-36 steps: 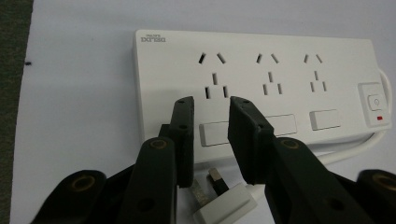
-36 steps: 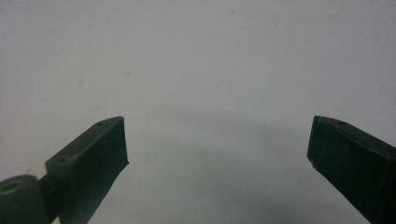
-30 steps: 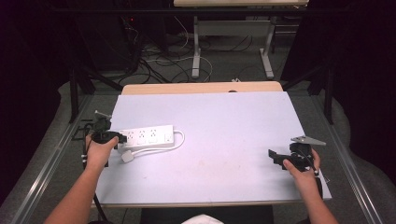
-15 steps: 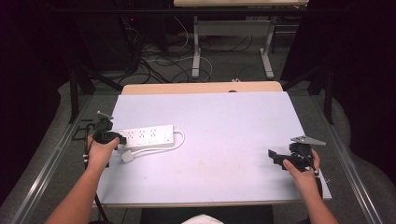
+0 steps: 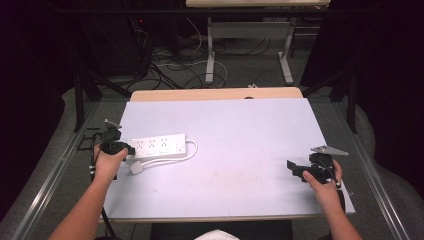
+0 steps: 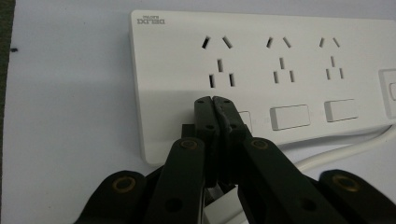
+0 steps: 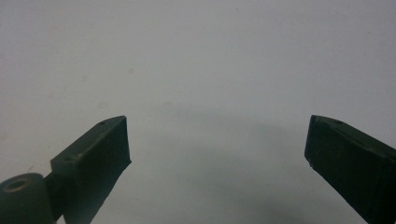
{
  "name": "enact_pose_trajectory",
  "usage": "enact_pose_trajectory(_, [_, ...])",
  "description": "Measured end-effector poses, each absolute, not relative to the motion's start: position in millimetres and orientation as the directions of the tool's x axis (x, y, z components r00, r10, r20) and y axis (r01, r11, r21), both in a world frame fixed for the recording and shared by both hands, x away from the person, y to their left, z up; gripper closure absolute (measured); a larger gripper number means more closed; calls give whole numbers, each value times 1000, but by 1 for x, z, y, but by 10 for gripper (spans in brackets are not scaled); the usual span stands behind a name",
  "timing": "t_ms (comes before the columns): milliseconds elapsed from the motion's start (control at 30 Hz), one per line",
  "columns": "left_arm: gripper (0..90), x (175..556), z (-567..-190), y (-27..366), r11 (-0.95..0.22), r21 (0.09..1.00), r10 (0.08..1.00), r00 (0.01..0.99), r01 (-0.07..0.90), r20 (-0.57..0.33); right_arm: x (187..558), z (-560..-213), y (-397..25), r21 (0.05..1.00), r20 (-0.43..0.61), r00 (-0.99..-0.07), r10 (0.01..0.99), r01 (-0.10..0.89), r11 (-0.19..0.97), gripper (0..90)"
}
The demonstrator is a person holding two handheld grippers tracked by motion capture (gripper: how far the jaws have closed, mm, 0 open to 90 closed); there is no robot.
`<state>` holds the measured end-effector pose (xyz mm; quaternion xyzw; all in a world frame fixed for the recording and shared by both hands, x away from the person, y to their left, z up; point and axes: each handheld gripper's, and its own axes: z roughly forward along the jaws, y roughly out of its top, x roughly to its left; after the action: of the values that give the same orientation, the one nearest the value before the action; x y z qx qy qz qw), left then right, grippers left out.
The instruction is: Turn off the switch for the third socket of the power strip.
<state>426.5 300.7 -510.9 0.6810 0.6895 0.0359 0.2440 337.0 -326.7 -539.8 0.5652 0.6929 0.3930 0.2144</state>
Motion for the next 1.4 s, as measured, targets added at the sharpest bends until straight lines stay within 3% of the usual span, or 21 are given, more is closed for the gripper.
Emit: enact_pose_trajectory(1400, [900,425,-514,300,63,395,961,51,917,-272,338,-541,-327,790,143,-276,951,611,58,63])
